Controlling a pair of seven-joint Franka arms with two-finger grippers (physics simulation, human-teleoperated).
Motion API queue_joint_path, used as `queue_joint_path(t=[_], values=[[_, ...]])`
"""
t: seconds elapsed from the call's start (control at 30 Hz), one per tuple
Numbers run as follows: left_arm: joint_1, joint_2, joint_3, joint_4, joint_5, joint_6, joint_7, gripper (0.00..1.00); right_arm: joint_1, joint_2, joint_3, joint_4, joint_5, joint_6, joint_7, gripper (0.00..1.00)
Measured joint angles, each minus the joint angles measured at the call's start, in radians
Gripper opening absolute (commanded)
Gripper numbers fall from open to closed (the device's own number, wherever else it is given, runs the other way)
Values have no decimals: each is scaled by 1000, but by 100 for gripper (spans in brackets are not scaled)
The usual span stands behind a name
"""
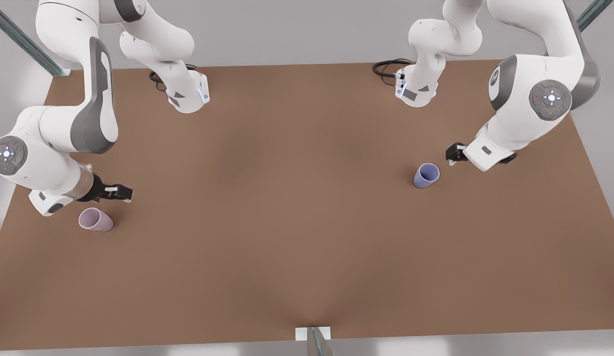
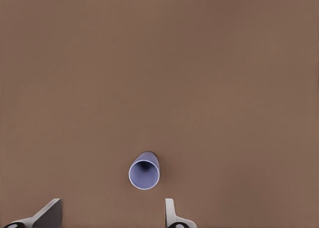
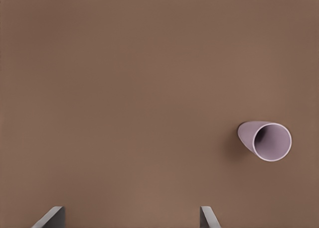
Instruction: Stack the cups, with the pink cup at the bottom and the purple cup at the top
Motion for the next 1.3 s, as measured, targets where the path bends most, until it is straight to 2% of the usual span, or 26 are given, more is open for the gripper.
queue_joint_path(t=[0.4,0.73,1.3], values=[[6,33,-7,31,-6,-1,-5,100,-6,45,-1,20,-1,50,3,100],[8,35,-6,30,-12,-24,-5,100,-265,140,-1,-55,-4,119,-30,100],[11,33,-16,46,-12,-55,-10,100,-420,333,1,-87,1,321,-100,100]])
